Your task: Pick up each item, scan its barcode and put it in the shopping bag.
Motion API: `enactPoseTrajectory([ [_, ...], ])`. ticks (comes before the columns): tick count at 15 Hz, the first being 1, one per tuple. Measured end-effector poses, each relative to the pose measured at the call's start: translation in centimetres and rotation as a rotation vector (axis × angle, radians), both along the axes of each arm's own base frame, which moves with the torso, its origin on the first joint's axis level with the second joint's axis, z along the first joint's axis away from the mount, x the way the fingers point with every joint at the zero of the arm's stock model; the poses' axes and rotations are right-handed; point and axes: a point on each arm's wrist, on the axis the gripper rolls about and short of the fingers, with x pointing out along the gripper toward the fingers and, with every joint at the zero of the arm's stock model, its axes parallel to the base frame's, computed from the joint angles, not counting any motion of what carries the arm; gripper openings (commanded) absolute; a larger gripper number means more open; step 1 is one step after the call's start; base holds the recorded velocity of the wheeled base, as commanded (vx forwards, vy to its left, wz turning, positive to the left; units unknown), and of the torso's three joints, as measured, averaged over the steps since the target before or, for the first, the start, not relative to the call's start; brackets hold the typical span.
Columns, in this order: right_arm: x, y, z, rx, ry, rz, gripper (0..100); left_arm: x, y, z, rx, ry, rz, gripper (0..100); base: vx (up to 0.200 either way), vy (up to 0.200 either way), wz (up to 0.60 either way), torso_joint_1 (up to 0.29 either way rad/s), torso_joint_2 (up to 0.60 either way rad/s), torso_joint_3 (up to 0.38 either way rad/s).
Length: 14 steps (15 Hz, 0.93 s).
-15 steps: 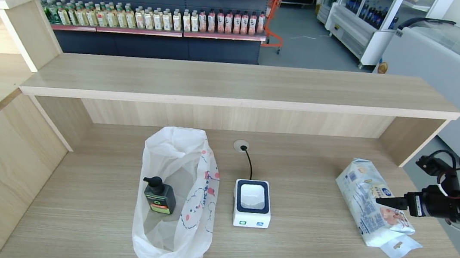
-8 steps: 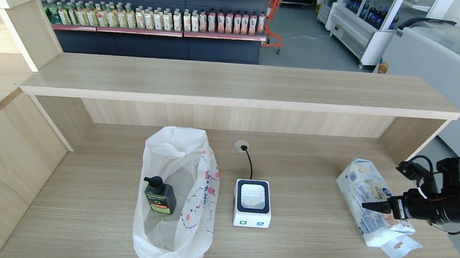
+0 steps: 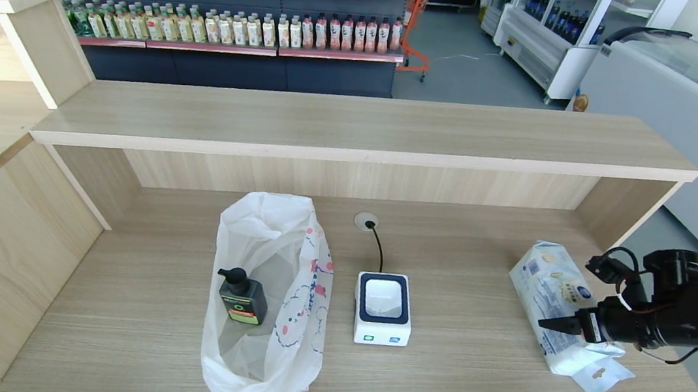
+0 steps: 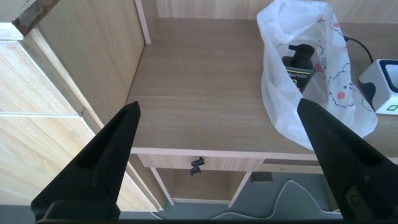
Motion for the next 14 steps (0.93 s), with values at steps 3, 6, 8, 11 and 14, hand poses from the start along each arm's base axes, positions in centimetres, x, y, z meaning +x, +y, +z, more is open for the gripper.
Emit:
enactPoseTrajectory([
  [3, -0.1, -0.4, -0.5, 0.003, -0.004, -0.008, 0, 0.0, 0.0, 0.0, 0.0, 0.0, 0.0, 100, 0.0, 0.0, 0.0, 0.0, 0.0, 0.0],
  [6, -0.3, -0.5, -0.9, 0.0, -0.005, -0.007, 0, 0.0, 0.0, 0.0, 0.0, 0.0, 0.0, 100, 0.0, 0.0, 0.0, 0.0, 0.0, 0.0],
  [8, -0.5, -0.4, -1.0, -0.004, -0.006, -0.002, 0, 0.0, 0.0, 0.0, 0.0, 0.0, 0.0, 100, 0.0, 0.0, 0.0, 0.0, 0.0, 0.0],
  [11, -0.8, -0.3, 0.6, 0.006, -0.05, 0.015, 0, 0.0, 0.0, 0.0, 0.0, 0.0, 0.0, 100, 0.0, 0.0, 0.0, 0.0, 0.0, 0.0],
  [14, -2.7, 0.5, 5.2, 0.075, -0.181, 0.108, 0, 0.0, 0.0, 0.0, 0.0, 0.0, 0.0, 100, 0.0, 0.0, 0.0, 0.0, 0.0, 0.0],
])
